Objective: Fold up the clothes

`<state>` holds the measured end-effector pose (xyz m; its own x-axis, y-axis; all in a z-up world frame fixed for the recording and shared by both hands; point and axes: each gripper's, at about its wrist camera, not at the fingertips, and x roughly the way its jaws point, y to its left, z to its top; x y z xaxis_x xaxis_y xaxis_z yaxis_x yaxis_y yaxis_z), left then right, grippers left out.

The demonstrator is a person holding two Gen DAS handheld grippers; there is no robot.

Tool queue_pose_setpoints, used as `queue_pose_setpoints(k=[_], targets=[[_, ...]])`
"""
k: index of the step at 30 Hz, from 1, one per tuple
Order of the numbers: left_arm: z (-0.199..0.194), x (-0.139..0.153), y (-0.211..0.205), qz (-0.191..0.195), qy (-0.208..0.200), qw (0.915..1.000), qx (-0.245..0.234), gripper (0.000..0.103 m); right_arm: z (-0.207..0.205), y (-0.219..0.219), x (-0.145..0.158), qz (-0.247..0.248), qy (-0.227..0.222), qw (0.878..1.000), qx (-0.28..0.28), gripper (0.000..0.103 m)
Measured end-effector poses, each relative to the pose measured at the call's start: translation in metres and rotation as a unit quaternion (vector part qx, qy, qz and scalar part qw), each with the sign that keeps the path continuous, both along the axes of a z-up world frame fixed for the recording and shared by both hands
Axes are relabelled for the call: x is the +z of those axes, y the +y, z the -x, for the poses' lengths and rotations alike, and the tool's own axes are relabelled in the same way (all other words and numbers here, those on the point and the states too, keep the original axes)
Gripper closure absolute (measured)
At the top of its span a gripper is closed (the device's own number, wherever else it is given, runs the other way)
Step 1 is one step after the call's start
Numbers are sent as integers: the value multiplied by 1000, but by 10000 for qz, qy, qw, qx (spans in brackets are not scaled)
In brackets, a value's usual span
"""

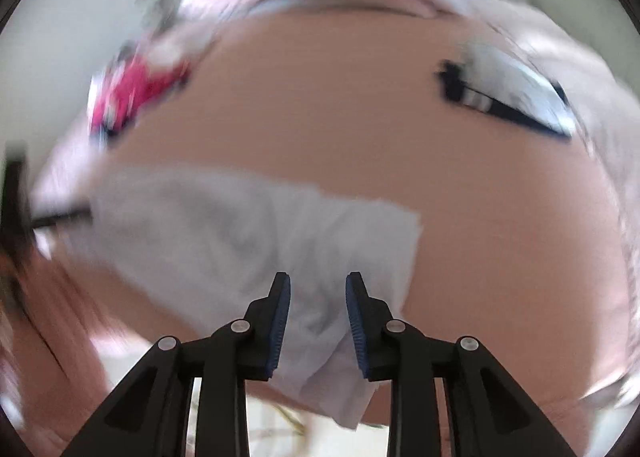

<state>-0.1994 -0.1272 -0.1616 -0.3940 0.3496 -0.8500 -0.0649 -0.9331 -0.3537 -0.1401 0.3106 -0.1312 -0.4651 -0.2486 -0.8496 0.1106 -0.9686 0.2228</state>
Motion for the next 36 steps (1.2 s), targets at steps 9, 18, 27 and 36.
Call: queue_pose_setpoints(k=[9,18,27,36], targets=[[36,-25,6,-244,99,9997,0,91,43,26,-39,-374,-271,9968,-648,73],[68,-41,19,462,272,9985,96,91,80,8,-51,-895,-54,9943,-579,74],[36,6,21,554,645,9964,34,91,56,23,0,-318,327,9945,-948,73],[-32,-19,53,393,206,9989,-149,91,4,-6,-4,-598,107,9979,-243,73]])
